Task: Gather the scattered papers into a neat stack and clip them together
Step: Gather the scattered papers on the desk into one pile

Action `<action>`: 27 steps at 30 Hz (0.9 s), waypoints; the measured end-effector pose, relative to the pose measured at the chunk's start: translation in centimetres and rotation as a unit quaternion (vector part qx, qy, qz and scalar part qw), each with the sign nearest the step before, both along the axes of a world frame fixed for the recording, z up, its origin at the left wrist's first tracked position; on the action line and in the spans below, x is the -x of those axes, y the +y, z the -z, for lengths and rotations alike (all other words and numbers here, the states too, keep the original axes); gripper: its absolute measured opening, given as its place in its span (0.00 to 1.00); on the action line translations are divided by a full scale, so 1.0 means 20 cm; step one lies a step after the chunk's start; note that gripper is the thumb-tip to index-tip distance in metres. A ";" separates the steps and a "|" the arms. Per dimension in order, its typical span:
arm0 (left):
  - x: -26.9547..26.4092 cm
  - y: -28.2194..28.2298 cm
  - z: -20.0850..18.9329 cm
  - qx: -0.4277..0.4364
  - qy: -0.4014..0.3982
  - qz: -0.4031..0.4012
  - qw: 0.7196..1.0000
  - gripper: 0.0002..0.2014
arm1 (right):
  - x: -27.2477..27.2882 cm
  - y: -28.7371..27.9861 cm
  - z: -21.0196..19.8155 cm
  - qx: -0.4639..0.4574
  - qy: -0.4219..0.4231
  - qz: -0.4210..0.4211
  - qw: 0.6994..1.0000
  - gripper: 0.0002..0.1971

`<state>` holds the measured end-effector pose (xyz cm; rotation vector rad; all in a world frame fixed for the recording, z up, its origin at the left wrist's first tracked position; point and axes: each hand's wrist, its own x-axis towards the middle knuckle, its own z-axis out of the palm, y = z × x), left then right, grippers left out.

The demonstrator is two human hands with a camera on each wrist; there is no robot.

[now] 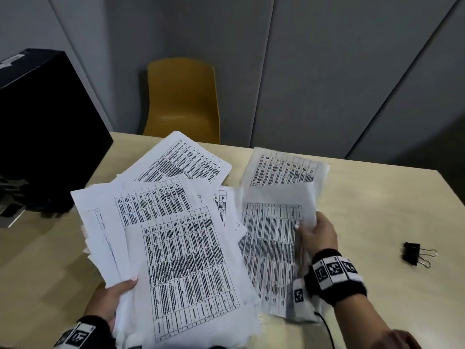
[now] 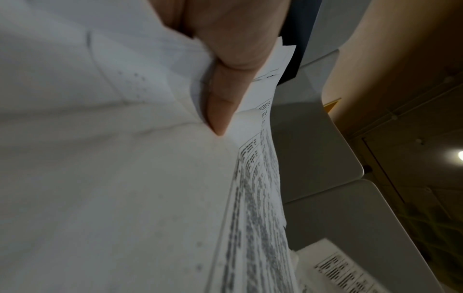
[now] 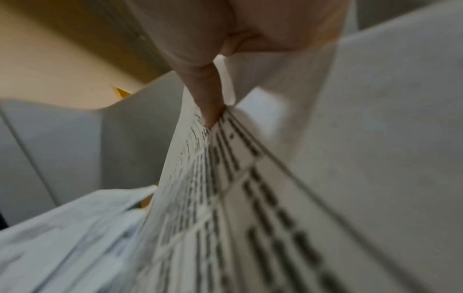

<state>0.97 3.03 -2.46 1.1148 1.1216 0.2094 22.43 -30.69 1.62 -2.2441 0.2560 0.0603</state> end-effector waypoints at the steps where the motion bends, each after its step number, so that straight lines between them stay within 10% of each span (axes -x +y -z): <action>1: -0.01 -0.01 0.00 0.001 0.005 0.011 1.000 0.20 | 0.01 -0.03 -0.06 0.012 -0.043 0.010 0.999 0.12; 13: -0.23 -0.17 -0.06 -0.071 0.056 0.135 0.987 0.20 | 0.07 -0.04 -0.58 -0.139 -0.316 0.024 0.938 0.06; 20: -0.34 -0.29 -0.03 -0.077 0.045 0.205 0.975 0.18 | 0.14 0.08 -0.21 -0.031 -0.066 -0.030 0.997 0.07; 27: -0.35 -0.38 -0.08 -0.070 -0.005 0.239 0.968 0.17 | 0.31 0.11 0.11 0.132 0.142 -0.131 0.972 0.18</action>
